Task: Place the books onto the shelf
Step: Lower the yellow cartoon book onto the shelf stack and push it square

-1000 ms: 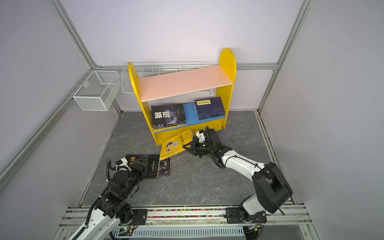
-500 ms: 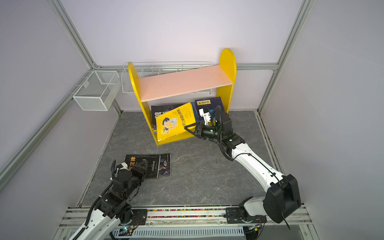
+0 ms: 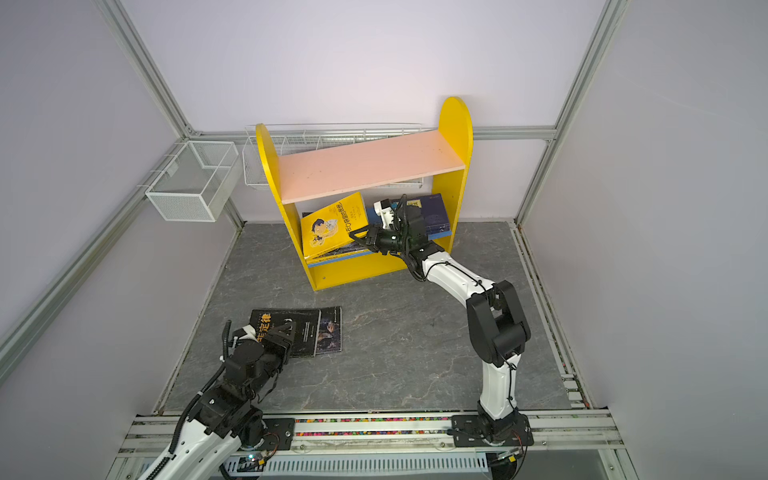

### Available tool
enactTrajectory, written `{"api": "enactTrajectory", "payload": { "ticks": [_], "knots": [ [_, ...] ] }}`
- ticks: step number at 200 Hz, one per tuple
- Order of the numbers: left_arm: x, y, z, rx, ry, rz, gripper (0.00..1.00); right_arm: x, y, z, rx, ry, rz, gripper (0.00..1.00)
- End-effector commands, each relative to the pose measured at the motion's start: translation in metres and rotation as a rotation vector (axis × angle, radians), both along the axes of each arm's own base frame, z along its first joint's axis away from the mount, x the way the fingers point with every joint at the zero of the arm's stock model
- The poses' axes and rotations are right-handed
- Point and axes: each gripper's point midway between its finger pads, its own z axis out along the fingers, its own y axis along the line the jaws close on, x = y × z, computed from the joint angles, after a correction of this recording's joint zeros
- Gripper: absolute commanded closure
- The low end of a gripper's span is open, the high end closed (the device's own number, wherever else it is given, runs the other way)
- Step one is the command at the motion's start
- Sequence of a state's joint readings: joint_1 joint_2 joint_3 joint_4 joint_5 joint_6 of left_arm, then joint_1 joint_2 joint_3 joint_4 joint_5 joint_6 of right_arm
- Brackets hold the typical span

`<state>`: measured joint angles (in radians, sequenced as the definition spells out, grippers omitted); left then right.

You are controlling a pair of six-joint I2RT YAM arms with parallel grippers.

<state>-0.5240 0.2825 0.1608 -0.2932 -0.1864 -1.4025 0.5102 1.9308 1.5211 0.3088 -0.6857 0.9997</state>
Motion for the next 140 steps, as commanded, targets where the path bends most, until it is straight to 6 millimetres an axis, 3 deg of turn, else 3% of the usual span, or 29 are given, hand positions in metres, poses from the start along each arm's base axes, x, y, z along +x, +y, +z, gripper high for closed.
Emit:
{"api": "enactTrajectory", "payload": {
  "ticks": [1,55,91,140],
  "knots": [
    [-0.003,0.003,-0.002,0.008,0.010,0.008,0.46,0.002,0.000,0.063,0.130,-0.168,0.015,0.93],
    [-0.006,0.002,-0.009,0.010,0.028,-0.003,0.46,0.022,0.007,0.047,0.140,-0.124,-0.003,0.93],
    [-0.006,0.003,-0.010,0.010,0.031,0.001,0.47,0.035,0.012,0.019,0.082,-0.047,-0.014,0.93],
    [-0.006,0.004,-0.013,0.008,0.040,0.006,0.47,0.036,0.014,-0.015,-0.008,0.062,-0.011,0.92]
  ]
}}
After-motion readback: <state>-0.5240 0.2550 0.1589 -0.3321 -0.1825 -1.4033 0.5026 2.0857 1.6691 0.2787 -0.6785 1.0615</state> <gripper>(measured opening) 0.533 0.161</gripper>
